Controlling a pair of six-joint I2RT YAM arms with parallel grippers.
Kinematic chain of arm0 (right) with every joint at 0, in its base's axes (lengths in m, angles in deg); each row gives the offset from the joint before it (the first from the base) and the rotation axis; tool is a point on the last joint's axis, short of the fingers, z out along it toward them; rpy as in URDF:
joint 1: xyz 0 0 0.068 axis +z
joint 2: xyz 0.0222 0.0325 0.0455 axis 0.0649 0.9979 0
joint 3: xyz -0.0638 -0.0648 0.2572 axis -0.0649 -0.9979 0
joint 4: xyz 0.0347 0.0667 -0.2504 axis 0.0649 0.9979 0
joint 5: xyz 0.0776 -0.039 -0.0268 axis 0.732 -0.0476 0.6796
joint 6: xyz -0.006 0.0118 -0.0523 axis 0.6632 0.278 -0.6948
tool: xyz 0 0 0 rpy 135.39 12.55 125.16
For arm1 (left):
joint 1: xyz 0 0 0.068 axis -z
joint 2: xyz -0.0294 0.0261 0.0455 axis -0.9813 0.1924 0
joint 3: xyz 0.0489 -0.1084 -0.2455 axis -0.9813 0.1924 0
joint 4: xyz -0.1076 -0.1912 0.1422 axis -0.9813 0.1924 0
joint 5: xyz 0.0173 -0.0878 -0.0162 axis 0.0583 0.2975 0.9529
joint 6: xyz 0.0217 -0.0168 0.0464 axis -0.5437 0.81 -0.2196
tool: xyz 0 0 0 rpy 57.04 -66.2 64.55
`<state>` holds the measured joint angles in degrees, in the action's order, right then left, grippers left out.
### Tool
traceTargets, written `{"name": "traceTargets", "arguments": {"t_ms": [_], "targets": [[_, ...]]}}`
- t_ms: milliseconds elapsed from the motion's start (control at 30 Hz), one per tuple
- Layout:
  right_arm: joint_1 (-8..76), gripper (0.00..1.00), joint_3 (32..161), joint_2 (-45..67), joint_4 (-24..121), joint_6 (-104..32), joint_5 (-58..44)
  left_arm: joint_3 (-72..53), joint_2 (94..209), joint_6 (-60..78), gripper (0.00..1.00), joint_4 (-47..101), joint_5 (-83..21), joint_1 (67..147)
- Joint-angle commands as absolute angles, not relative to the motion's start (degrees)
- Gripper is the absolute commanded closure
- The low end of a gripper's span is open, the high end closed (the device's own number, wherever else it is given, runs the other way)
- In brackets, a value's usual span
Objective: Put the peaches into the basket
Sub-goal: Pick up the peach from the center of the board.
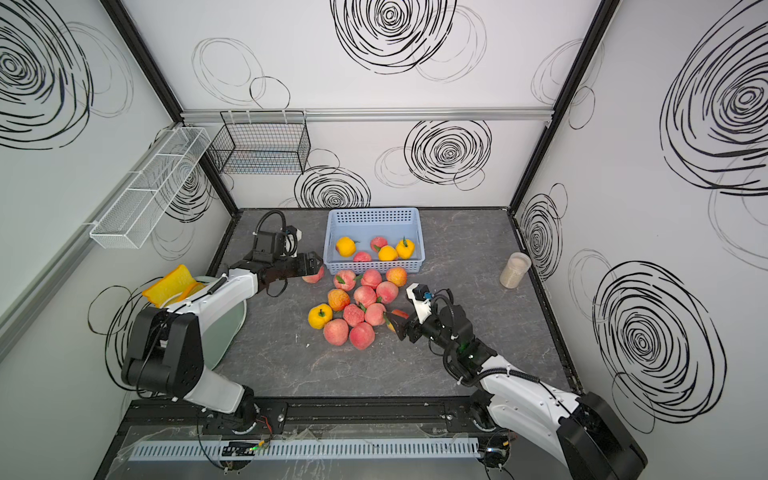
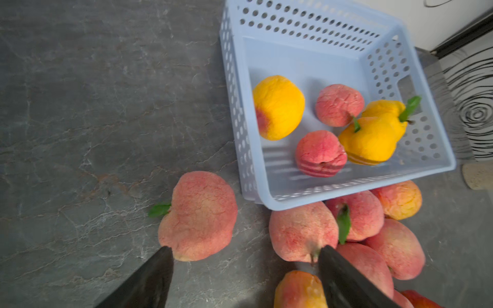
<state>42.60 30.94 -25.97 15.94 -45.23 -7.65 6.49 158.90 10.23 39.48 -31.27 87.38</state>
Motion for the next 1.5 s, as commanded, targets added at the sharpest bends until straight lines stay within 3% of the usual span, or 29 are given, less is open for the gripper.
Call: {"name": "traceTargets", "arguments": {"t_ms": [0, 133, 733, 1100, 1467], "targets": [[43.6, 0.15, 29.7, -27.2, 9.3, -48.5, -7.5, 4.2, 160.9, 13.6, 0.09, 37.1, -37.5, 86.5], [45.1, 0.15, 30.0, -26.0, 8.5, -49.4, -8.0, 5.4, 162.8, 15.9, 0.09, 36.0, -41.6, 86.5], [52.5, 0.15, 32.9, -20.8, 10.0, -54.1, -14.2, 2.7, 171.5, 20.3, 0.13, 34.9, -40.9, 86.5], [53.8, 0.14, 33.3, -19.9, 10.5, -55.1, -16.3, 3.2, 171.9, 20.4, 0.34, 34.8, -42.0, 86.1], [54.7, 0.14, 33.7, -19.5, 10.7, -55.6, -18.3, 4.8, 167.7, 19.8, 0.42, 35.7, -41.9, 85.9]]}}
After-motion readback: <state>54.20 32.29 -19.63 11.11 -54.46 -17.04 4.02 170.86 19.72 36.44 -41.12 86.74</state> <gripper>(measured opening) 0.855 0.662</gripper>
